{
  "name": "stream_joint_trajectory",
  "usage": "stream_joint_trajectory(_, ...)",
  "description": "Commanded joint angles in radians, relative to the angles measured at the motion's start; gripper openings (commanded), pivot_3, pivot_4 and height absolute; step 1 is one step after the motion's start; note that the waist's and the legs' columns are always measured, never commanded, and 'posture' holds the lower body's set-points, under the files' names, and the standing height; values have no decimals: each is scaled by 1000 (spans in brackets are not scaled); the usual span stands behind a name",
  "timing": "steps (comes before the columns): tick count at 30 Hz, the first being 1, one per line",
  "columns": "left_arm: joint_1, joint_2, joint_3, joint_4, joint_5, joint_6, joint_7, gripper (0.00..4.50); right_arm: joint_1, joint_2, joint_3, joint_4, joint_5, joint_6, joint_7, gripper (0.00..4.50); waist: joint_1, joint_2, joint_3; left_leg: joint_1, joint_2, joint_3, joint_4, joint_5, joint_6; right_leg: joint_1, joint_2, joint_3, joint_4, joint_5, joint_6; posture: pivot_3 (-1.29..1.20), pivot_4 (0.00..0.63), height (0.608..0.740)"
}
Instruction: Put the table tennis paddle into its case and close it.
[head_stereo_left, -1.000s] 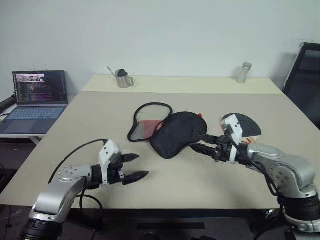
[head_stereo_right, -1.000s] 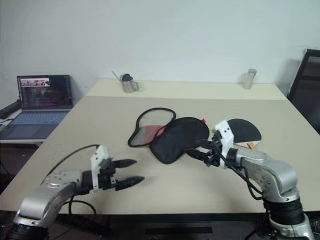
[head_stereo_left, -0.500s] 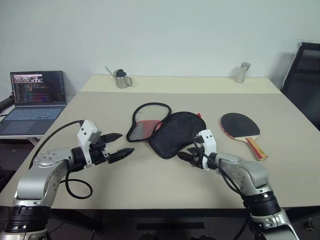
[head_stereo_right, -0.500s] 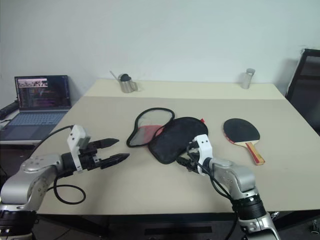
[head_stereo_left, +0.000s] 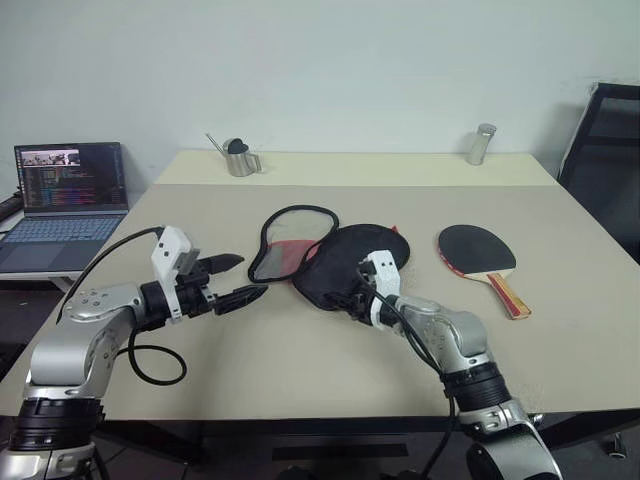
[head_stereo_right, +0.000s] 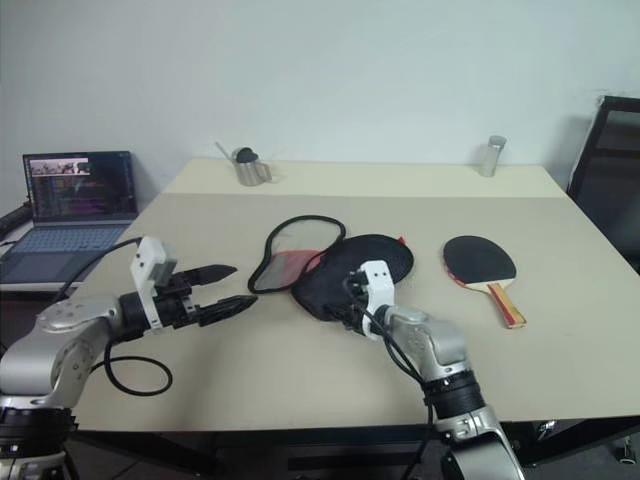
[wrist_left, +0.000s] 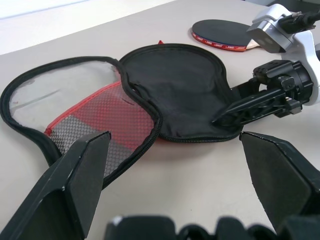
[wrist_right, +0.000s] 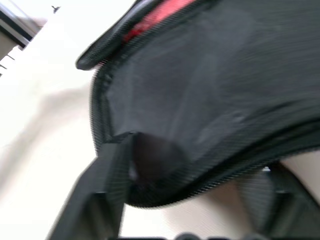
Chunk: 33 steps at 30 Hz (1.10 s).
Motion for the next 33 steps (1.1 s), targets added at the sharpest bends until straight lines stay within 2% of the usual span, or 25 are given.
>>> stream_joint_trajectory(1,-23,3,7,-11,3,-18,-1,4500,-21,4,-12,-22,8,13,15,1730,0,0,0,0,0,0,0,0,0,0,0,0,0,0,0,0,150,740)
stream_joint_trajectory(6,-19,-2,-2,-23,6,-23,-1,4500,-9,-66,-46,-78,44,113,54,29,0,0,0,0,0,0,0,0,0,0,0,0,0,0,0,0,150,740)
stream_joint_trajectory(8,-20,-5,-3,-27,6,-22,-1,4500,-2,-98,-50,-100,59,152,73,29,0,0,0,0,0,0,0,0,0,0,0,0,0,0,0,0,150,740)
stream_joint_trajectory(14,-23,-20,-21,-26,15,-28,-5,4500,1,-284,-40,-132,88,259,198,29,0,0,0,0,0,1,0,0,0,0,0,0,0,0,0,0,150,740)
stream_joint_trajectory(21,-29,-29,-42,-20,23,-37,-9,4500,-70,-443,36,-30,37,213,347,29,0,0,0,0,1,2,0,0,0,-1,1,1,0,0,-1,0,150,740)
stream_joint_trajectory(27,-32,-30,-49,-16,24,-42,-10,4500,-166,-491,124,94,-44,99,465,29,-1,0,0,0,2,4,0,0,0,-2,2,1,0,0,-1,0,150,740)
stream_joint_trajectory(33,-37,-33,-54,-15,26,-43,-10,4500,-259,-464,177,250,-133,-19,529,29,-7,0,0,0,4,6,0,0,0,-3,3,3,0,1,-2,0,150,740)
